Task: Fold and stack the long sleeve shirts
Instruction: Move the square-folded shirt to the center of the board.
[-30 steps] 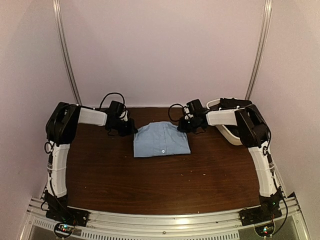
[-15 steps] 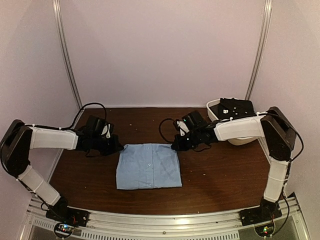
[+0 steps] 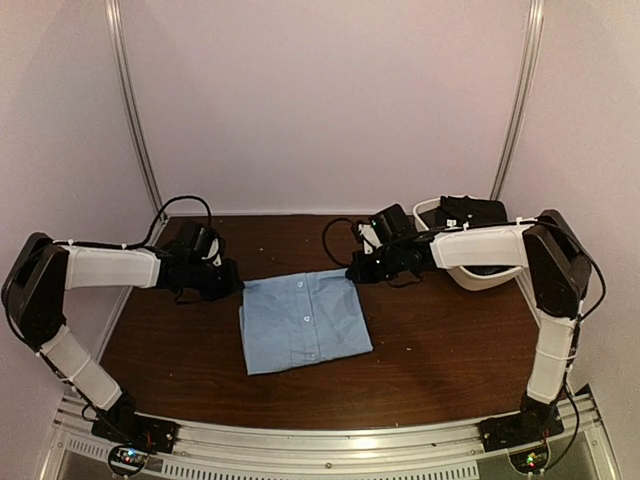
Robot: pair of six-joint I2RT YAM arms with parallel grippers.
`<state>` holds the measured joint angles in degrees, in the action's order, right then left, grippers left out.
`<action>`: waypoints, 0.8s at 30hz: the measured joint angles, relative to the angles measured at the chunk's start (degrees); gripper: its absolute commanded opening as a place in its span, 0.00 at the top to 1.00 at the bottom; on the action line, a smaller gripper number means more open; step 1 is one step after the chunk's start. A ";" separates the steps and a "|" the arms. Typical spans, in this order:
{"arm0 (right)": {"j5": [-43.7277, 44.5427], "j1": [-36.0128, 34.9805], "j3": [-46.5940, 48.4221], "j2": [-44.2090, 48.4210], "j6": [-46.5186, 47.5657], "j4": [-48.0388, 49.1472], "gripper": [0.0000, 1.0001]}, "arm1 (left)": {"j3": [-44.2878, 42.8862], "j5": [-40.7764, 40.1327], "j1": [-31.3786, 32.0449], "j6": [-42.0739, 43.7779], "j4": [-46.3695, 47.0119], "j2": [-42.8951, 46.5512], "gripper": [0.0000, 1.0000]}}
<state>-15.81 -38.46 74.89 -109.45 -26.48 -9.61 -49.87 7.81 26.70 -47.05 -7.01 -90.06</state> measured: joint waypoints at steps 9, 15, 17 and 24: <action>-1.27 0.90 7.43 -8.70 1.38 -0.44 0.96 | 0.96 -3.61 -0.28 -0.70 -1.25 0.02 1.00; -2.21 0.98 9.75 -9.70 1.84 -1.01 0.75 | 4.61 -8.02 -0.50 -2.84 -0.94 0.00 1.00; -2.03 1.25 9.88 -9.70 2.03 -1.31 0.70 | 6.27 -9.68 -0.96 -3.56 -1.25 -0.28 1.00; -1.60 0.87 9.31 -8.55 2.10 -2.03 0.67 | 7.41 -11.63 -1.27 -5.42 2.16 -4.37 1.00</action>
<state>-17.41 -37.58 84.20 -117.99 -24.38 -11.64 -42.46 -3.81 25.43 -52.47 -4.84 -94.43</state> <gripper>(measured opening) 0.325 0.008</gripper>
